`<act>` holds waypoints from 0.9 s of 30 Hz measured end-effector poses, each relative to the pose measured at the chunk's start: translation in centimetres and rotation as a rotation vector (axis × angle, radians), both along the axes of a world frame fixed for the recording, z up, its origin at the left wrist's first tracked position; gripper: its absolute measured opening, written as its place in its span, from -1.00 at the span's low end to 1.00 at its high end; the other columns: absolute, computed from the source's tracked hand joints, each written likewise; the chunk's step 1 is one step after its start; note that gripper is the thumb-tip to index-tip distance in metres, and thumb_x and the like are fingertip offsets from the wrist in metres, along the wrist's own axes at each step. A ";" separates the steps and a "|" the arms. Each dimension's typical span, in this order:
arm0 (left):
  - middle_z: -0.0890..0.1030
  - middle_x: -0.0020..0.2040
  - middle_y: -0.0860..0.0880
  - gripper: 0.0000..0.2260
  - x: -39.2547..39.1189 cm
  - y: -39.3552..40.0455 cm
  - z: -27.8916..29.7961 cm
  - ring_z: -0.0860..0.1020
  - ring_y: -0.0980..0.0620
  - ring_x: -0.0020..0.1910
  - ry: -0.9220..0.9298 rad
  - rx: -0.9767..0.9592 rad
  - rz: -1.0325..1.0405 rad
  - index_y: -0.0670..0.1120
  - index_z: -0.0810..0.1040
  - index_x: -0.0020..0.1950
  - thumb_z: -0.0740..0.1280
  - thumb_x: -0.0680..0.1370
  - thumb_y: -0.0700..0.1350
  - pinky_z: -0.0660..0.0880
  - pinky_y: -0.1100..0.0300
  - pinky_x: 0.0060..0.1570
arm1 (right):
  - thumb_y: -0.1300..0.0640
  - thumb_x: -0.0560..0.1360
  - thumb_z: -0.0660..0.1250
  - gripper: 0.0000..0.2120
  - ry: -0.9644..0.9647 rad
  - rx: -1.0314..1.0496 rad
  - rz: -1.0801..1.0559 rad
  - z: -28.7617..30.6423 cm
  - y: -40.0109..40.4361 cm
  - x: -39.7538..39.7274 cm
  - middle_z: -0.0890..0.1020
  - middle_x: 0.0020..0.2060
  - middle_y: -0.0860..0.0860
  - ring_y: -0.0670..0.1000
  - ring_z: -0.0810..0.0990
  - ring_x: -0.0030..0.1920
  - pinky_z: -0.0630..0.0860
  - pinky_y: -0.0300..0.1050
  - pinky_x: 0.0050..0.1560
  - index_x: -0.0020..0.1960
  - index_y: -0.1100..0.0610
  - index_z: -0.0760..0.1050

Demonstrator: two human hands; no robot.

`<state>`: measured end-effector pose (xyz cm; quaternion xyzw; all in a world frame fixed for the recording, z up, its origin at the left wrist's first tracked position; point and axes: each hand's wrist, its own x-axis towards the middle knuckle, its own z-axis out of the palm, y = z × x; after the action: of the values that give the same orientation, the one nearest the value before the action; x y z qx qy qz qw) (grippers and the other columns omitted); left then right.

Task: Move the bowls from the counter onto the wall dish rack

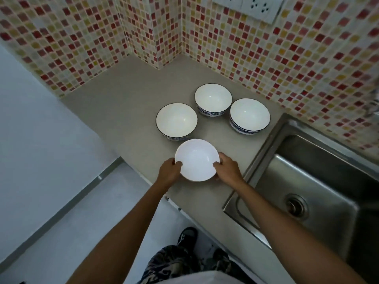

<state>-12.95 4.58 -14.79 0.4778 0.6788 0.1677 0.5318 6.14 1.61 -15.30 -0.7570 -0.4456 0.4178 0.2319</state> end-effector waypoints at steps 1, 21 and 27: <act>0.53 0.25 -0.19 -0.68 1.0 0.1 0.3 0.48 -0.10 0.08 -0.040 -0.015 -0.015 -0.21 0.45 0.28 0.19 0.57 -0.12 0.42 0.09 0.03 | 0.18 0.47 0.19 -0.62 0.002 0.007 -0.032 0.2 -0.6 1.0 0.64 -0.02 0.07 0.15 0.63 -0.13 0.63 0.10 -0.11 0.26 0.01 0.48; 0.57 0.13 0.09 -0.65 32.4 -10.2 12.5 0.55 0.12 0.05 -0.628 0.048 -0.715 0.22 0.40 0.24 -0.06 0.59 0.24 0.58 0.30 -0.10 | -0.10 0.57 0.22 -0.66 -0.431 0.498 -0.975 11.8 -22.8 26.1 0.64 0.07 0.01 -0.02 0.57 0.06 0.43 -0.18 0.07 0.22 0.07 0.50; 0.56 0.13 0.06 -0.62 38.3 -12.5 18.4 0.55 0.09 0.05 -0.812 0.165 -0.661 0.12 0.37 0.31 -0.10 0.62 0.16 0.53 0.18 -0.06 | 0.00 0.59 0.18 -0.59 -0.862 0.580 -0.877 16.4 -26.1 33.6 0.44 0.34 0.12 0.09 0.39 0.33 0.35 -0.03 0.31 0.38 0.15 0.39</act>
<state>25.32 -7.87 3.65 0.6032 0.2160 0.2156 0.7369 39.76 -24.47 1.08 -0.8739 -0.2442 -0.1901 0.3750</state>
